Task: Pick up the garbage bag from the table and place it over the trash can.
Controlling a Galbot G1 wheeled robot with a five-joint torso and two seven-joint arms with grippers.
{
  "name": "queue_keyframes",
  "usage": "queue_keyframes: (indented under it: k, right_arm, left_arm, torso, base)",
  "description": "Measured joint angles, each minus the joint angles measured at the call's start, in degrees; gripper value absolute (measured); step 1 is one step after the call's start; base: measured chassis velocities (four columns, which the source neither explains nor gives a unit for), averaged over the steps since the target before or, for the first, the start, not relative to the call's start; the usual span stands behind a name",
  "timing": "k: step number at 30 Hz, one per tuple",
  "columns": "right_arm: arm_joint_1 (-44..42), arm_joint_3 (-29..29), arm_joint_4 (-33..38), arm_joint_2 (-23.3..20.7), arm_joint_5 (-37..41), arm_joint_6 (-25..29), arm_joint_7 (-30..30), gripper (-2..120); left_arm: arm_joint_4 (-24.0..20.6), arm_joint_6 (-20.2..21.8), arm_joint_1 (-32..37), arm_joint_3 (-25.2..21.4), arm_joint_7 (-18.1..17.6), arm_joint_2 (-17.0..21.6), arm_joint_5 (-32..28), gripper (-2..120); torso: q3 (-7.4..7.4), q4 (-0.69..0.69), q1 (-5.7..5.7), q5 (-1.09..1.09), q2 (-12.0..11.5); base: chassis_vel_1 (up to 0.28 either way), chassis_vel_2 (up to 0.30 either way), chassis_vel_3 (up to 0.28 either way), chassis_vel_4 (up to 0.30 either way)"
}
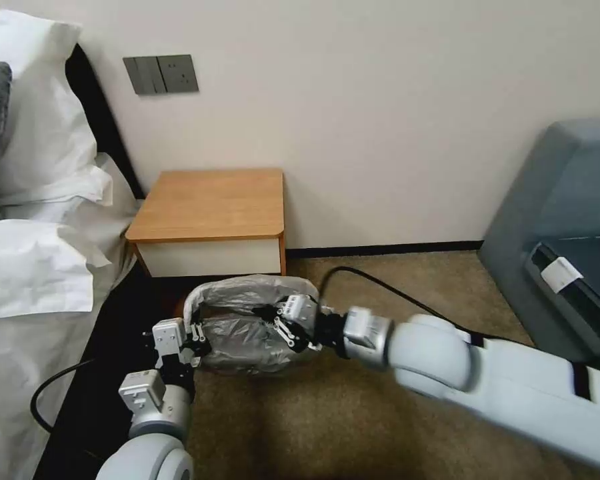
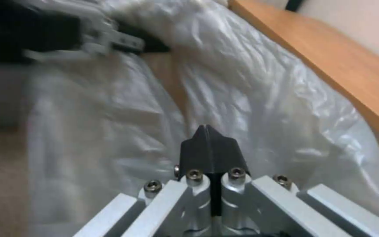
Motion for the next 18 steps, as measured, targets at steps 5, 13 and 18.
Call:
queue_keyframes:
  k: [5,13,18]
  right_arm:
    - [5.2,-5.2,-4.5,2.7,0.8,-1.2,0.0,0]
    - [9.9,-11.7,-11.3,8.5,0.9,-2.6,-0.1,0]
    - [11.2,-14.6,-17.3,13.3,0.1,-3.0,-0.3,0]
  left_arm:
    - [0.6,-0.6,0.2,0.5,0.0,-0.6,2.4,3]
    - [0.7,-1.2,0.5,1.3,0.5,-1.2,6.0,3]
    - [0.7,-1.6,0.9,1.7,0.6,-1.5,6.9,3]
  torso:
    - [0.00,0.00,0.00,-0.01,0.0]
    - [0.00,0.00,0.00,0.00,0.0]
    - [0.00,0.00,0.00,0.00,0.0]
  base:
    - [0.000,0.000,0.000,0.000]
    - [0.000,0.000,0.000,0.000]
    - [0.000,0.000,0.000,0.000]
